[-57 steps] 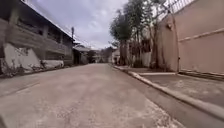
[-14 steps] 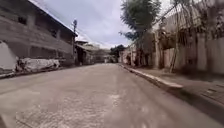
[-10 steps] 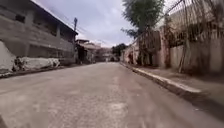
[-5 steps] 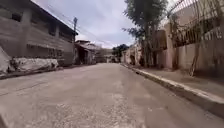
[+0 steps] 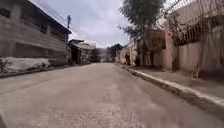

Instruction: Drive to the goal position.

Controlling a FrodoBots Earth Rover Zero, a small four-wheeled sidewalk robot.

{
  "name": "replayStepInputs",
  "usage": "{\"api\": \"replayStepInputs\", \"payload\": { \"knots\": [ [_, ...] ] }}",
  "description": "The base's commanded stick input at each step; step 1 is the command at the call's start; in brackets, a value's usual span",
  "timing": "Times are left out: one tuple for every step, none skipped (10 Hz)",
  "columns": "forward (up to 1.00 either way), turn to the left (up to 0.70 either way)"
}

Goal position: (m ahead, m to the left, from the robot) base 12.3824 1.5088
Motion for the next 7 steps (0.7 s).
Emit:
{"api": "replayStepInputs", "payload": {
  "knots": [
    [1.0, 0.0],
    [1.0, 0.0],
    [1.0, 0.0],
    [1.0, 0.0],
    [1.0, 0.0],
    [1.0, 0.0],
    [1.0, 0.0]
  ]
}}
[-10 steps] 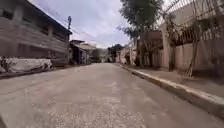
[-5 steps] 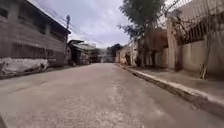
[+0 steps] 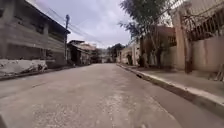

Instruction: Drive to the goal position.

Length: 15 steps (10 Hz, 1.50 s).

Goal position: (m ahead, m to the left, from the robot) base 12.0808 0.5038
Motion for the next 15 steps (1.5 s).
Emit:
{"api": "replayStepInputs", "payload": {
  "knots": [
    [1.0, 0.0],
    [1.0, 0.0],
    [1.0, 0.0],
    [1.0, 0.0],
    [1.0, -0.16],
    [1.0, -0.4],
    [1.0, -0.23],
    [1.0, 0.0],
    [1.0, 0.0],
    [1.0, 0.0],
    [1.0, 0.0],
    [1.0, 0.0],
    [1.0, 0.0],
    [1.0, 0.0],
    [1.0, 0.0]
  ]
}}
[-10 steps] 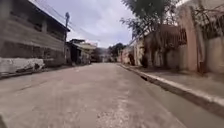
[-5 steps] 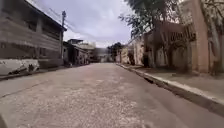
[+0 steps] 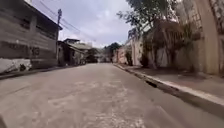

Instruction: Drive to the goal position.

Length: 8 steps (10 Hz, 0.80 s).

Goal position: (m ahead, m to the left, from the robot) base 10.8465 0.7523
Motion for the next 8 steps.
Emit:
{"api": "replayStepInputs", "payload": {
  "knots": [
    [1.0, 0.0],
    [1.0, 0.0],
    [1.0, 0.0],
    [1.0, 0.0],
    [1.0, 0.0],
    [1.0, 0.0],
    [1.0, 0.0],
    [1.0, -0.1]
  ]
}}
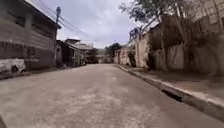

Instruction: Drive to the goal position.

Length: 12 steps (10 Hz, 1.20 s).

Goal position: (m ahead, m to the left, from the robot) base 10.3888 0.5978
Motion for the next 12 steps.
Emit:
{"api": "replayStepInputs", "payload": {
  "knots": [
    [1.0, -0.28],
    [1.0, -0.34],
    [1.0, -0.09],
    [1.0, 0.0],
    [1.0, 0.0],
    [1.0, 0.0],
    [1.0, 0.0],
    [1.0, 0.0],
    [1.0, 0.0],
    [1.0, 0.0],
    [1.0, 0.0],
    [1.0, 0.0]
  ]
}}
